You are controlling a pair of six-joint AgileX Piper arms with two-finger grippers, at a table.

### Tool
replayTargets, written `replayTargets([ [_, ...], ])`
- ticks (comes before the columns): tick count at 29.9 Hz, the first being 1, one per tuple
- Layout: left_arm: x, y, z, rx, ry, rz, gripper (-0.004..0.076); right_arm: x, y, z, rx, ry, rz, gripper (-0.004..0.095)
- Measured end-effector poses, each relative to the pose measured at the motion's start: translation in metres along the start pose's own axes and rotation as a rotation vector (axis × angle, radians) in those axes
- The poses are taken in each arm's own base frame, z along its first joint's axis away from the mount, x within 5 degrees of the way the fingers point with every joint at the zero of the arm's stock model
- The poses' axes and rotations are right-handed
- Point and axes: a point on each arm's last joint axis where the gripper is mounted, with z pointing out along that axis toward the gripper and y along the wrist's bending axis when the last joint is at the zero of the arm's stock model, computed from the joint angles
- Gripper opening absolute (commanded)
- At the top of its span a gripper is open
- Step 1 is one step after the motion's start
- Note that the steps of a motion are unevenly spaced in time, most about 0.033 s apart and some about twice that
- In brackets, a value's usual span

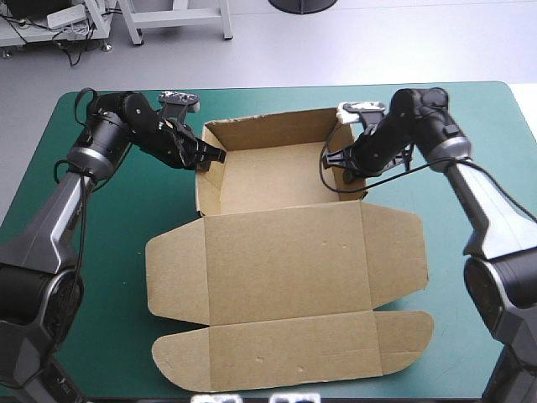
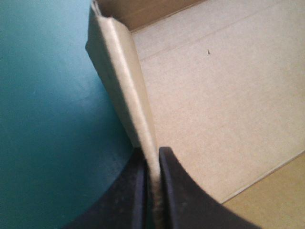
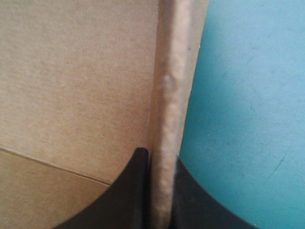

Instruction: Fold the box

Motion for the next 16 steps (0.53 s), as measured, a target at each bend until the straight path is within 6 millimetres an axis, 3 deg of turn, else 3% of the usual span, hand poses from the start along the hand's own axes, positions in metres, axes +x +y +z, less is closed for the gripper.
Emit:
replayTargets([
  [3, 0.002, 0.009, 0.018, -0.041, 0.061, -0.021, -0.001, -0.002, 0.008, 0.034, 0.018, 0.054, -0.023, 0.0002],
  [8, 0.004, 0.021, 0.04, -0.102, 0.12, -0.08, -0.001, -0.006, 0.009, 0.069, 0.012, 0.08, -0.014, 0.0002],
  [16, 0.004, 0.028, 0.06, -0.114, 0.149, -0.11, -0.001, -0.007, 0.009, 0.071, 0.021, 0.076, -0.021, 0.0006],
])
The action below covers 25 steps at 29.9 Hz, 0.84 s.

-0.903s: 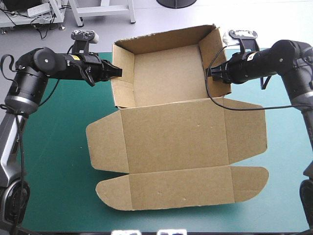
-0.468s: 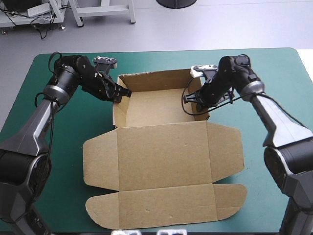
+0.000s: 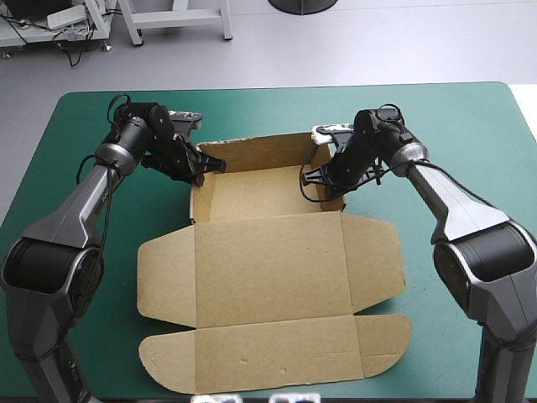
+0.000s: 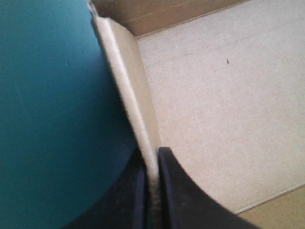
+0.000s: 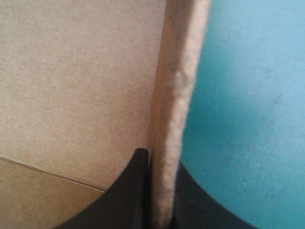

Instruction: Fold the box

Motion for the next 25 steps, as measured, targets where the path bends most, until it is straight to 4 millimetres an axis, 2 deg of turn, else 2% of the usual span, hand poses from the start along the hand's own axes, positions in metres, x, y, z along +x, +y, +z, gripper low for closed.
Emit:
replayTargets([
  [3, -0.001, 0.0, 0.001, 0.001, -0.003, -0.001, -0.0006, 0.0, 0.0, 0.0, 0.012, 0.001, -0.009, 0.0032],
  [5, -0.001, 0.0, 0.0, -0.001, -0.003, 0.0, 0.0015, 0.0, 0.001, 0.0, 0.02, 0.0, -0.023, 0.0089],
  [9, -0.001, 0.0, 0.001, -0.005, -0.003, 0.003, 0.0081, 0.0, 0.001, 0.0, 0.034, -0.001, -0.089, 0.0314],
  [11, -0.001, 0.001, 0.002, -0.006, -0.003, 0.005, 0.0139, -0.002, 0.0, 0.001, 0.043, -0.013, -0.123, 0.0398],
  [19, -0.002, 0.001, 0.012, -0.011, 0.023, 0.019, 0.0407, -0.005, -0.002, 0.004, 0.06, -0.034, -0.156, 0.0427],
  [21, -0.005, 0.0, 0.008, -0.021, 0.01, 0.027, 0.0433, -0.008, -0.001, 0.0, 0.06, -0.049, -0.159, 0.0427],
  [25, -0.013, -0.002, -0.007, -0.028, -0.035, 0.04, 0.0435, -0.017, 0.003, -0.015, 0.058, -0.105, -0.172, 0.0427],
])
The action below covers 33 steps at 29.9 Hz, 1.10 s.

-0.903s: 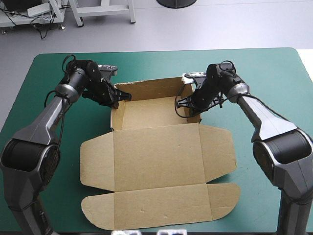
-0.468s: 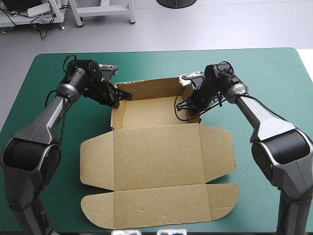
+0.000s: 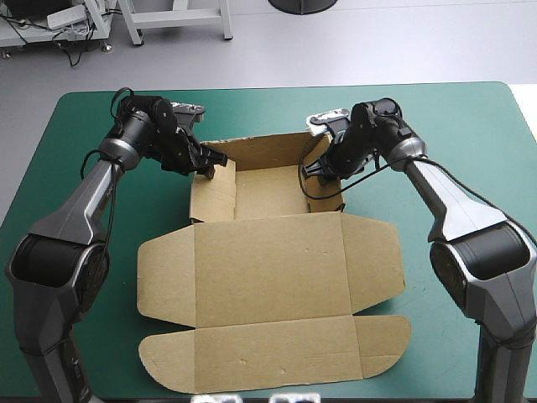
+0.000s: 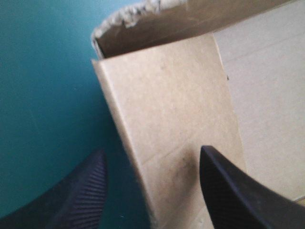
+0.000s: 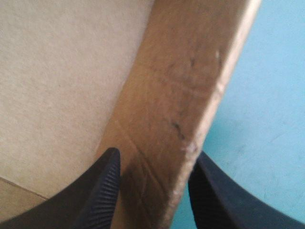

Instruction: Fold the box

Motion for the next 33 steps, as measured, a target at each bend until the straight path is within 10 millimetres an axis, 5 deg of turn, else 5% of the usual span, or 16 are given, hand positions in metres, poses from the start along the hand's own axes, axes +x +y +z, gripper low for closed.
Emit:
replayTargets([
  [13, -0.03, -0.008, -0.074, -0.034, -0.212, 0.03, 0.0417, -0.028, 0.002, -0.064, 0.091, -0.127, -0.063, 0.0428],
  [18, -0.024, -0.021, -0.129, 0.026, -0.351, 0.032, 0.0328, -0.028, 0.002, -0.068, 0.09, -0.132, -0.036, 0.0428],
  [27, 0.055, -0.038, -0.27, -0.039, -0.637, 0.122, 0.0265, -0.018, 0.002, -0.054, 0.072, -0.069, -0.001, 0.0419],
  [33, 0.122, -0.036, -0.301, -0.129, -0.667, 0.14, 0.0261, -0.006, 0.0, -0.033, 0.053, 0.015, 0.008, 0.0418],
])
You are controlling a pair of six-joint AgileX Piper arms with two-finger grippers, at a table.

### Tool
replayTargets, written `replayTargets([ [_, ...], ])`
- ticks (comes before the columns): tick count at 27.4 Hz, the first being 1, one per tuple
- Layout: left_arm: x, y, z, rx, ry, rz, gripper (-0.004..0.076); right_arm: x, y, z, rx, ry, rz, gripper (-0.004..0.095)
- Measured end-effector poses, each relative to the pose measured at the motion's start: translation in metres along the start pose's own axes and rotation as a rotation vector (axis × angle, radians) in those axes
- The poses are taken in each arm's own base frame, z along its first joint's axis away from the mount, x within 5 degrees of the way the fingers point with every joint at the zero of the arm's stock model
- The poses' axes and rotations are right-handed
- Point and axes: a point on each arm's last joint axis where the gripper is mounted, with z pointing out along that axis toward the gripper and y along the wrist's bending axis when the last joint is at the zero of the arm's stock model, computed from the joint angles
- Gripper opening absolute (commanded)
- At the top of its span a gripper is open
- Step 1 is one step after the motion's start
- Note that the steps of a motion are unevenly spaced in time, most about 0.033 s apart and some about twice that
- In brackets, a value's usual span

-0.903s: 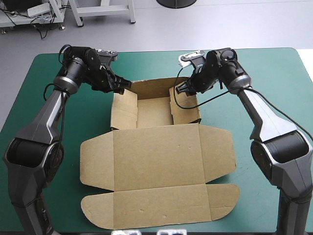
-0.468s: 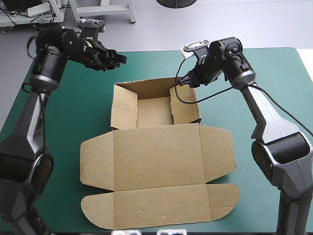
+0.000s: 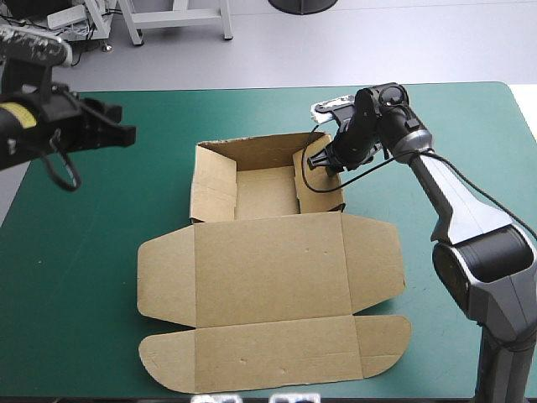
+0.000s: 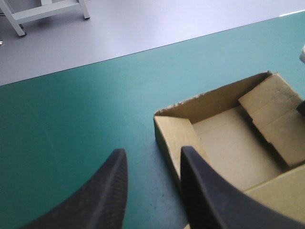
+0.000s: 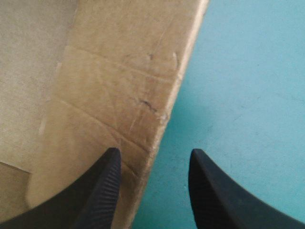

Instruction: Fold the box

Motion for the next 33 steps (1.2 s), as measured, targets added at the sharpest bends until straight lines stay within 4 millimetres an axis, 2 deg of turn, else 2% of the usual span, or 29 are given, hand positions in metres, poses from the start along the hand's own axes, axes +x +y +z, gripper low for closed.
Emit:
replayTargets([
  [5, 0.048, -0.004, -0.046, -0.019, -0.001, 0.023, 0.0257, 0.0, 0.005, 0.011, -0.071, 0.02, 0.008, 0.0416],
  [7, 0.071, -0.007, -0.058, -0.018, 0.006, 0.031, 0.0257, 0.0, 0.007, 0.019, -0.098, 0.033, 0.01, 0.0372],
  [10, 0.106, -0.011, -0.08, -0.021, -0.006, 0.047, 0.0257, 0.0, 0.007, 0.033, -0.116, 0.058, 0.015, 0.0209],
  [11, 0.119, -0.012, -0.087, -0.023, -0.013, 0.053, 0.0257, 0.0, 0.006, 0.038, -0.116, 0.066, 0.016, 0.0105],
  [13, 0.144, -0.015, -0.101, -0.025, -0.036, 0.058, 0.0257, 0.0, 0.005, 0.046, -0.116, 0.08, 0.018, -0.0015],
  [21, 0.241, -0.023, -0.113, -0.028, -0.057, 0.051, 0.0257, -0.003, 0.007, 0.05, -0.127, 0.058, 0.031, 0.0001],
  [25, 0.278, -0.024, -0.112, -0.053, -0.086, 0.027, 0.0257, -0.002, -0.002, 0.044, -0.031, 0.063, 0.02, 0.0001],
  [27, 0.29, -0.023, -0.11, -0.076, -0.086, 0.004, 0.0257, -0.004, -0.017, 0.033, 0.069, 0.05, 0.007, 0.0],
  [29, 0.295, -0.021, -0.106, -0.097, -0.075, -0.002, 0.0257, -0.002, -0.048, 0.006, 0.209, 0.014, 0.033, 0.0],
  [30, 0.295, -0.021, -0.106, -0.102, -0.072, -0.001, 0.0257, 0.002, -0.076, -0.014, 0.278, -0.011, 0.082, 0.0],
  [31, 0.295, -0.021, -0.106, -0.104, -0.073, 0.0, 0.0257, 0.006, -0.093, -0.024, 0.304, -0.024, 0.121, 0.0],
  [32, 0.295, -0.02, -0.106, -0.108, -0.074, 0.0, 0.0257, 0.015, -0.127, -0.039, 0.341, -0.039, 0.202, 0.0],
  [33, 0.295, -0.02, -0.106, -0.108, -0.074, 0.0, 0.0257, 0.022, -0.147, -0.045, 0.359, -0.041, 0.251, 0.0],
])
